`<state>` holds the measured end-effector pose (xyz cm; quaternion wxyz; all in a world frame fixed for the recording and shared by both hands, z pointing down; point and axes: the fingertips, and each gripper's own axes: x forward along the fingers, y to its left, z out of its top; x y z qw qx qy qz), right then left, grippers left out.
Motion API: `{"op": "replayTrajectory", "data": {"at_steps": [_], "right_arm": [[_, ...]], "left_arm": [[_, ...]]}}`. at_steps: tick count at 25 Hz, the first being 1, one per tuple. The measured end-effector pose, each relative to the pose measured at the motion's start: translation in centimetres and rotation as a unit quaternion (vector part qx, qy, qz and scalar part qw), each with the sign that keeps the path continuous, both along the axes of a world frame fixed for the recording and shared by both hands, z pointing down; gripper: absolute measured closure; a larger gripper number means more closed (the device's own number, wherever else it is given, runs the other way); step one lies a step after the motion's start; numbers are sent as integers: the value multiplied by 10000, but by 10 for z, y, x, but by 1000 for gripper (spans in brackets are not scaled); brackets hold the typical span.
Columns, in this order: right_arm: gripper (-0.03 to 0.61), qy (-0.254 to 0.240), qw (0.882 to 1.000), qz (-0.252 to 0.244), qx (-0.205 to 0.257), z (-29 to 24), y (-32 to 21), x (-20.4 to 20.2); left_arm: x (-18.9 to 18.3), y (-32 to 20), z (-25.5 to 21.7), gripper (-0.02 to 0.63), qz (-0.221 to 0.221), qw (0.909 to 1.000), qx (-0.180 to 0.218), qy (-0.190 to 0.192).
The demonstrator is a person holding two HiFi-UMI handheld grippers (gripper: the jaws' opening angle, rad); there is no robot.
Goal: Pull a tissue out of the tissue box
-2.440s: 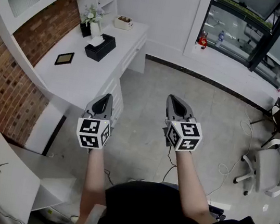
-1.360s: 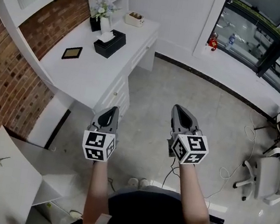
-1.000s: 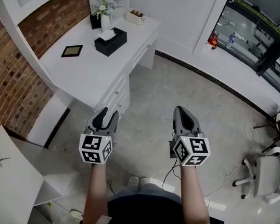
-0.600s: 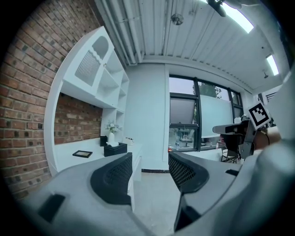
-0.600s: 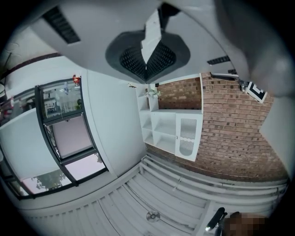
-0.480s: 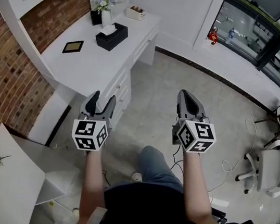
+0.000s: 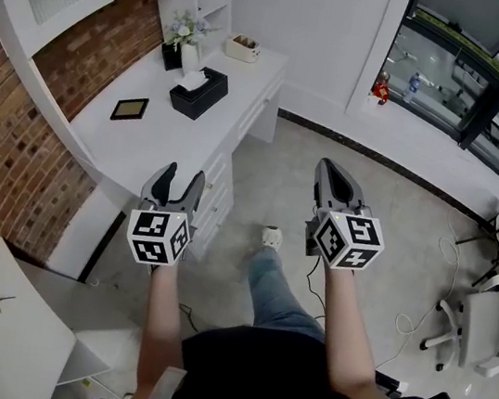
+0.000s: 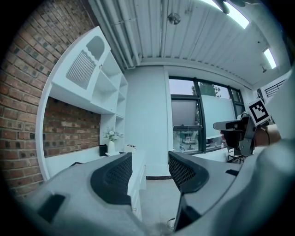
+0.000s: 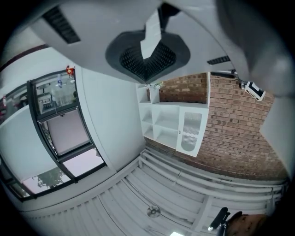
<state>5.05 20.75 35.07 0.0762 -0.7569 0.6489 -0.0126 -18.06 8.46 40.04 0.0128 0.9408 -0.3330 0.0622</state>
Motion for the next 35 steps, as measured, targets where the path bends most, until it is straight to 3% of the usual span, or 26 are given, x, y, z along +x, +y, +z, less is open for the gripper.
{"op": "replayTrajectory", "data": {"at_steps": [8,11,18,25,30,35], "right_arm": [[580,-115,9985,-506,-160,38,-125,62],[580,-329,9962,-753,-280,54,-195,97],[580,-235,9813,-1792,-660,66,-370,146],[580,-239,9590,-2681,-891,76,-491,151],[580,-267,9458,-3085,-978,82,-530,137],[580,-197,9325,-3463,-1008,81,-555,116]], "left_arm": [[50,-103,28,397,-471,9986,-53,-245],[74,-158,42,397,-779,9963,-210,-297],[112,-281,53,397,-1712,9841,-389,-277],[124,-350,64,397,-2479,9661,-593,-399],[124,-371,67,397,-2808,9569,-642,-385],[126,-391,69,397,-2913,9532,-692,-414]]}}
